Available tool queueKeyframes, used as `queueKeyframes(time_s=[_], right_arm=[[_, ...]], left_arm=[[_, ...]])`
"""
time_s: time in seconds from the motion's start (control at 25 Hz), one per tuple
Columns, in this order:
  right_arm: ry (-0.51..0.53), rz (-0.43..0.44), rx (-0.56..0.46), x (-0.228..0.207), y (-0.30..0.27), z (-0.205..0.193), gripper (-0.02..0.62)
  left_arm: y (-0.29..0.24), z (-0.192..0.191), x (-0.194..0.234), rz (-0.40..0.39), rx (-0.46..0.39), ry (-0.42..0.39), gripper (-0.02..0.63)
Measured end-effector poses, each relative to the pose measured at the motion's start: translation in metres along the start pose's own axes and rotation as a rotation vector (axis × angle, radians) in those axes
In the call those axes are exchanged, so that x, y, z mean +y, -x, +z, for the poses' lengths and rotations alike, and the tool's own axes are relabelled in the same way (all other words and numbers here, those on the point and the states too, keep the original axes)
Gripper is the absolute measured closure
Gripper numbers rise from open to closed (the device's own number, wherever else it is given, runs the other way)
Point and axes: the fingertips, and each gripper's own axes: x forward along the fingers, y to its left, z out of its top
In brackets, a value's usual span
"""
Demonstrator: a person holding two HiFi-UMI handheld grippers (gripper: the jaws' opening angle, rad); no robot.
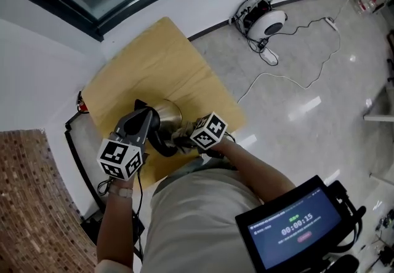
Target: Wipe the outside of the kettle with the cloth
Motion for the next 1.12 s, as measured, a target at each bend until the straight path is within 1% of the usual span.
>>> queueKeyframes(time_s=[0.04, 0.08, 0.16, 0.2, 0.24, 0.28, 0.32, 0.36, 0.4, 0.44, 0.48, 0.52, 0.56, 0.6, 0.68, 0.76, 0.8, 0.84, 0.88, 0.92, 0.96, 1.0, 1.04, 1.08, 1.12], right_arm=[[0.024, -0.033, 0.054, -0.003, -0.003, -0.006, 0.525], [0.033, 0.011, 0.034, 0.008, -0.002, 0.002, 0.525], [-0.020, 0.223, -0.141, 0.044, 0.010, 0.037, 0.525], [-0.066, 0.294, -0.208, 0.051, 0.015, 0.047, 0.526], [-0.118, 0.301, -0.217, 0.046, 0.017, 0.045, 0.525], [-0.169, 0.242, -0.167, 0.031, 0.013, 0.031, 0.526], [-0.209, 0.149, -0.084, 0.013, 0.007, 0.011, 0.525], [-0.226, 0.081, -0.018, 0.001, 0.003, -0.004, 0.525], [-0.230, 0.098, -0.018, 0.004, 0.003, -0.004, 0.525], [-0.241, 0.206, -0.094, 0.020, 0.011, 0.011, 0.525], [-0.259, 0.359, -0.204, 0.043, 0.025, 0.035, 0.525], [-0.261, 0.489, -0.289, 0.065, 0.041, 0.055, 0.525], [-0.233, 0.560, -0.312, 0.081, 0.055, 0.065, 0.525], [-0.182, 0.584, -0.281, 0.094, 0.065, 0.063, 0.525], [-0.087, 0.614, -0.186, 0.122, 0.078, 0.051, 0.525], [-0.068, 0.631, -0.135, 0.151, 0.075, 0.049, 0.525], [-0.072, 0.603, -0.099, 0.163, 0.062, 0.047, 0.525], [-0.058, 0.545, -0.045, 0.172, 0.044, 0.043, 0.525], [-0.013, 0.461, 0.021, 0.179, 0.022, 0.038, 0.525], [0.064, 0.360, 0.090, 0.181, -0.001, 0.033, 0.525], [0.161, 0.251, 0.151, 0.178, -0.020, 0.029, 0.525], [0.264, 0.142, 0.199, 0.169, -0.034, 0.027, 0.525], [0.352, 0.039, 0.231, 0.156, -0.041, 0.027, 0.525], [0.414, -0.048, 0.245, 0.143, -0.042, 0.027, 0.525], [0.442, -0.114, 0.237, 0.132, -0.037, 0.027, 0.525]], left_arm=[[-0.001, 0.001, -0.002, 0.001, 0.003, -0.008, 0.612], [-0.001, 0.001, -0.002, 0.004, 0.004, -0.017, 0.612], [0.001, 0.002, -0.001, 0.012, 0.004, -0.023, 0.612], [0.002, 0.002, -0.001, 0.014, 0.003, -0.019, 0.612], [0.002, 0.003, -0.001, 0.014, 0.003, -0.015, 0.612], [0.001, 0.003, -0.002, 0.013, 0.004, -0.012, 0.612], [0.002, 0.004, -0.004, 0.010, 0.005, -0.009, 0.612], [0.002, 0.004, -0.005, 0.007, 0.006, -0.007, 0.612], [0.002, 0.005, -0.006, 0.008, 0.006, -0.010, 0.612], [0.003, 0.005, -0.006, 0.011, 0.007, -0.020, 0.612], [0.002, 0.006, -0.006, 0.016, 0.009, -0.035, 0.612], [0.001, 0.007, -0.007, 0.021, 0.014, -0.049, 0.612], [0.000, 0.008, -0.007, 0.023, 0.022, -0.058, 0.612], [-0.001, 0.007, -0.006, 0.024, 0.030, -0.059, 0.612], [-0.004, 0.004, -0.004, 0.020, 0.044, -0.041, 0.612], [-0.008, 0.001, 0.002, 0.006, 0.062, 0.017, 0.612], [-0.010, 0.001, 0.006, 0.004, 0.077, 0.053, 0.611], [-0.013, 0.004, 0.010, 0.011, 0.087, 0.069, 0.611], [-0.017, 0.012, 0.014, 0.022, 0.086, 0.044, 0.611], [-0.022, 0.023, 0.014, 0.021, 0.077, -0.025, 0.611], [-0.031, 0.033, 0.011, -0.004, 0.079, -0.116, 0.611], [-0.043, 0.038, 0.004, -0.057, 0.106, -0.206, 0.611], [-0.056, 0.035, -0.003, -0.120, 0.159, -0.282, 0.611], [-0.068, 0.026, -0.007, -0.170, 0.228, -0.345, 0.610], [-0.074, 0.015, -0.009, -0.194, 0.299, -0.399, 0.609]])
